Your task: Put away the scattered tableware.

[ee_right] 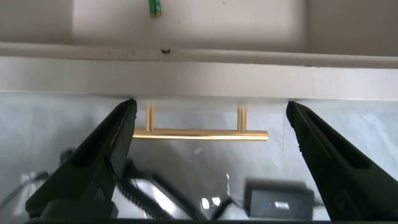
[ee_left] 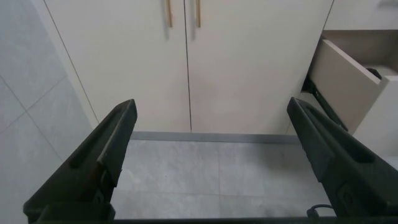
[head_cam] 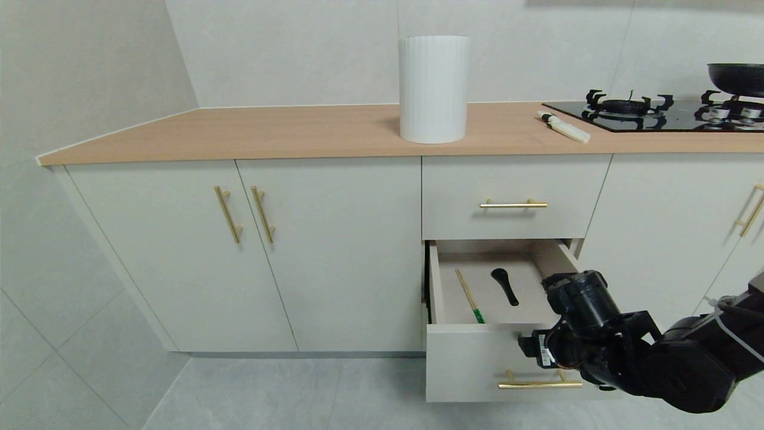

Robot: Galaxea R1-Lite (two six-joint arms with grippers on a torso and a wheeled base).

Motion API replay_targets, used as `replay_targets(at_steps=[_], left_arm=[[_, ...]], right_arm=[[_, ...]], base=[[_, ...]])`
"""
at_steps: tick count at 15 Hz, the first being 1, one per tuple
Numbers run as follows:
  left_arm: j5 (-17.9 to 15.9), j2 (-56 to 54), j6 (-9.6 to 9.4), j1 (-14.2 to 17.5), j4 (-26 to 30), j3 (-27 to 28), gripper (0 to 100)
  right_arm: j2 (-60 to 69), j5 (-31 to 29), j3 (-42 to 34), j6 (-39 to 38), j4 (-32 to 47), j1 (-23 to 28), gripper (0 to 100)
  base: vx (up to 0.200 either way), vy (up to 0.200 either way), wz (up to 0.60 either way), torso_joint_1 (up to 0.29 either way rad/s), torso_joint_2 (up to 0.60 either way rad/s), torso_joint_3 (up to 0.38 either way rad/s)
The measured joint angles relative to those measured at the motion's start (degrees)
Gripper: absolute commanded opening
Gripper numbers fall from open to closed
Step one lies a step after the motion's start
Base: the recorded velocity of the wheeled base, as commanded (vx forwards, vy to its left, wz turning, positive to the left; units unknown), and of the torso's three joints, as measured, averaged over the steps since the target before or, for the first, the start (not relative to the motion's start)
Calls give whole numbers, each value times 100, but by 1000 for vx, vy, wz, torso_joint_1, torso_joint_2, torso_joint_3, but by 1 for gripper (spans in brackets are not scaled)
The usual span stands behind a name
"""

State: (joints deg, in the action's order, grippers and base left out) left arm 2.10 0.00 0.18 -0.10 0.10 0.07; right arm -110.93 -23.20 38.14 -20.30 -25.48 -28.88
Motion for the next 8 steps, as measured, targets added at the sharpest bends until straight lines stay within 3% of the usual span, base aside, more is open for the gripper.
replay_targets(at_steps=[8], left_arm=[[0,0,-2,0,1,-5,100]], right_arm=[[-389,5,428,0,-74,265,100]], base=[[0,0,0,0,0,0]])
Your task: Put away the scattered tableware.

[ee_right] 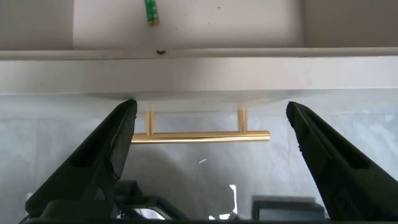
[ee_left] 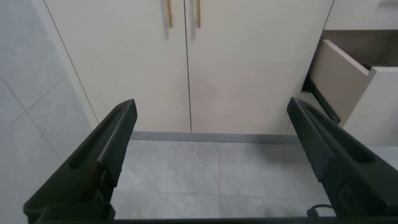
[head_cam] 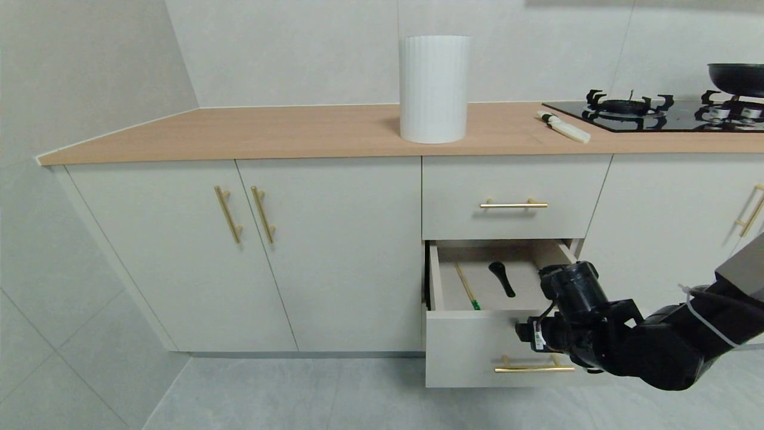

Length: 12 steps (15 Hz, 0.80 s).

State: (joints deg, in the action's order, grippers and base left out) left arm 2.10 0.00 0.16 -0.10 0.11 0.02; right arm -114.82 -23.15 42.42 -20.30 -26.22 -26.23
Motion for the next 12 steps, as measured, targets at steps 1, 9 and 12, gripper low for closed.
replay_targets(at_steps=[1,9,12], left_arm=[[0,0,2,2,-4,0,100],[0,0,5,2,-1,7,100],[0,0,2,2,-1,7,100]], right_arm=[[2,5,55,18,-11,55,100],[-581,82,1226,511,28,339,100],[-973,84,1714,616,57,407,100]], base=[[0,0,0,0,0,0],[0,0,0,0,0,0],[0,0,0,0,0,0]])
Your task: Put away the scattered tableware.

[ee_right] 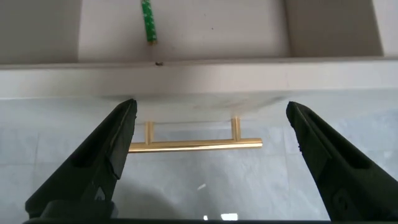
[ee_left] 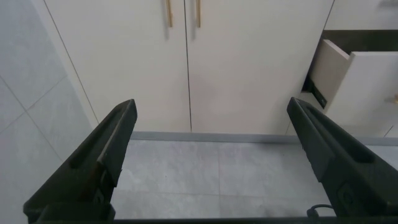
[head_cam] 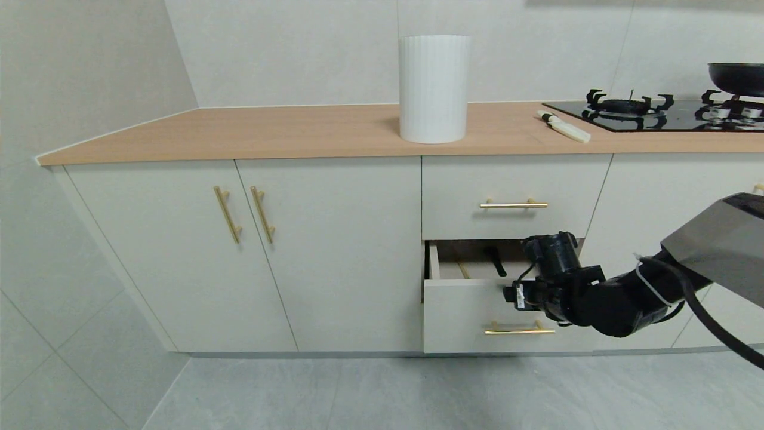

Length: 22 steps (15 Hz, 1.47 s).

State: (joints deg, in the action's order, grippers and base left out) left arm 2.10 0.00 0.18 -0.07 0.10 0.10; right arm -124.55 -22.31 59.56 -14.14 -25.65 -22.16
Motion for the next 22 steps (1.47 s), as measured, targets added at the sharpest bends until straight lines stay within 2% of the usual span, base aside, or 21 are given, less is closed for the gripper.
replay_targets(at_steps=[4,7,15,22], left_arm=[[0,0,-2,-2,0,-2,100],[0,0,-2,0,0,-2,100],[0,0,2,0,1,-2,100],[0,0,0,0,-2,-2,100]], right_arm=[[-496,-2,739,65,0,80,100],[-728,-7,1000,62,-45,135,100],[-1120,-33,1467,21,-137,340,100],[-1445,-7,1709,18,-670,651,100]], base=[[0,0,0,0,0,0],[0,0,0,0,0,0],[0,0,0,0,0,0],[0,0,0,0,0,0]])
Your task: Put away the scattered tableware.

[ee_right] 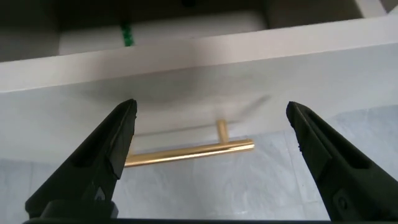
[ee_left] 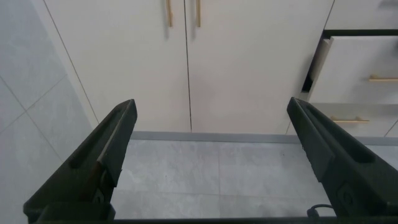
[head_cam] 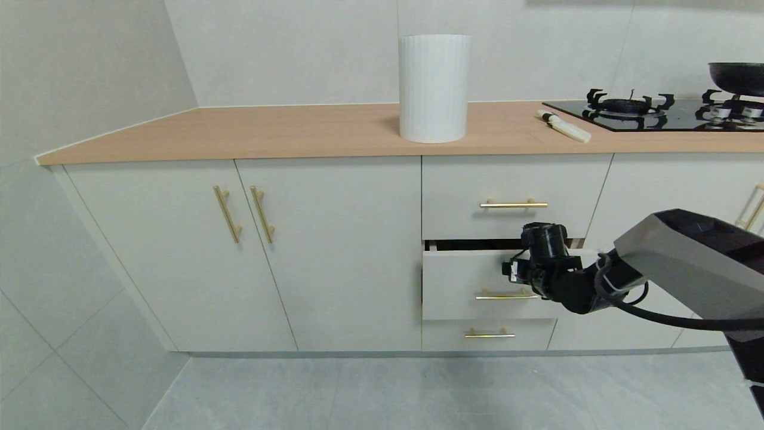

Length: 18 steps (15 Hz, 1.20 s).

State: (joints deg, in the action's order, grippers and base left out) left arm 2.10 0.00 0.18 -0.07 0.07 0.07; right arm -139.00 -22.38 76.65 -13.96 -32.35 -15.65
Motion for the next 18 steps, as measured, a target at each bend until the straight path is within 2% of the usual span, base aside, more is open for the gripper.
replay_targets(at_steps=[11,18], left_arm=[[0,0,0,-2,0,0,100],[0,0,-2,-2,2,0,100]], right_arm=[[-450,85,391,-210,-568,157,100],[-662,82,700,-328,-601,183,100]], base=[[0,0,0,0,0,0],[0,0,0,0,0,0]])
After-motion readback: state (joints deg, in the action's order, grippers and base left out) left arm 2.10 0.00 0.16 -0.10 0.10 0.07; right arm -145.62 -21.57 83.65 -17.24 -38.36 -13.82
